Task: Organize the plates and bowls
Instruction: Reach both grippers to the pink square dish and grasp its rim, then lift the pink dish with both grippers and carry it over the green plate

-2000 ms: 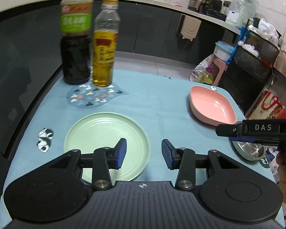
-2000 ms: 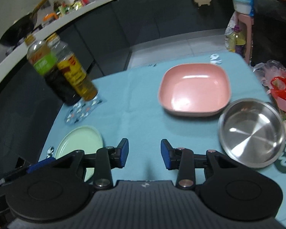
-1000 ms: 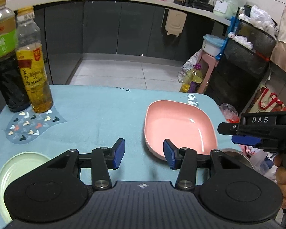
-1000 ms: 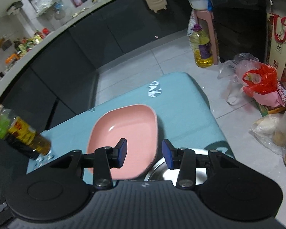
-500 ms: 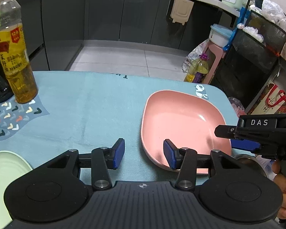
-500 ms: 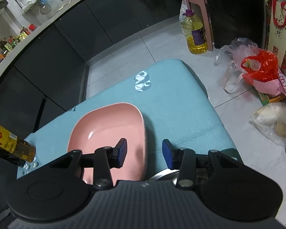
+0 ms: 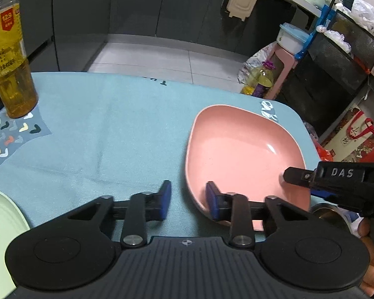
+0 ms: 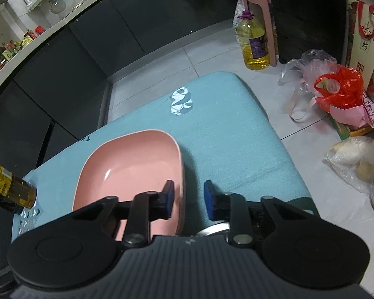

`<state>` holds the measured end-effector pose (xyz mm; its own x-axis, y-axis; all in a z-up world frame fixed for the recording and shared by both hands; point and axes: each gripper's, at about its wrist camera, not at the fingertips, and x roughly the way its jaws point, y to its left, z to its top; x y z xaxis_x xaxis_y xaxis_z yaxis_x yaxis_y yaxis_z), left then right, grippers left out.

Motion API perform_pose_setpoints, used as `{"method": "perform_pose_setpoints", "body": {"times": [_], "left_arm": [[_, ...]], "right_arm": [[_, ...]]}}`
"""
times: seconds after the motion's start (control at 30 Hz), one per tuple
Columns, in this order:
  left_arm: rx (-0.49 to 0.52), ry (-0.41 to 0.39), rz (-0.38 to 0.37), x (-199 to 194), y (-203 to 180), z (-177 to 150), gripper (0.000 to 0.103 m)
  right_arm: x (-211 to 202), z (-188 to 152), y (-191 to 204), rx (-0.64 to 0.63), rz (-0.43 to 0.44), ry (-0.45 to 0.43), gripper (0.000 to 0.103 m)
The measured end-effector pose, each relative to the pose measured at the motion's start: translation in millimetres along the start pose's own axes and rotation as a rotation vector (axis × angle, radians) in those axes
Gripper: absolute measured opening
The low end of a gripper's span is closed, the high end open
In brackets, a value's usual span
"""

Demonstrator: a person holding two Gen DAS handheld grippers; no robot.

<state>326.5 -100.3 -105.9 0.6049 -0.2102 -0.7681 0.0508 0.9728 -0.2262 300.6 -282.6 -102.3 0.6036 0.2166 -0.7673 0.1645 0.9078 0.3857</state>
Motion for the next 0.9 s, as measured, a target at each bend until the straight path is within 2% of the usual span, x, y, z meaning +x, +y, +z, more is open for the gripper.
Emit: {"method": "perform_pose_setpoints", "body": {"times": [0.07, 0.27, 0.5, 0.73, 0.9], "left_arm": [[0.011, -0.001, -0.019, -3.8, -1.8, -1.1, 0.018], [0.034, -0.033, 0.012, -21.2, -5.4, -3.8, 0.019], [0.043, -0.071, 0.011, -50.7, -1.1, -7.8, 0.019], [0.021, -0.133, 0.002, -95.2, 22.8, -20.2, 0.020], [-0.029, -0.129, 0.026, -124.8, 51.0, -35.0, 0.020]], "right_arm": [[-0.9, -1.0, 2.6, -0.010, 0.020, 0.003, 0.003], [-11.1, -3.6, 11.8, -0.037, 0.039, -0.015, 0.003], [-25.5, -6.7, 22.8, -0.068, 0.076, -0.049, 0.003], [-43.5, -20.2, 47.6, -0.145, 0.123, -0.085, 0.004], [-49.5, -36.5, 67.9, -0.194, 0.162, -0.065, 0.005]]}}
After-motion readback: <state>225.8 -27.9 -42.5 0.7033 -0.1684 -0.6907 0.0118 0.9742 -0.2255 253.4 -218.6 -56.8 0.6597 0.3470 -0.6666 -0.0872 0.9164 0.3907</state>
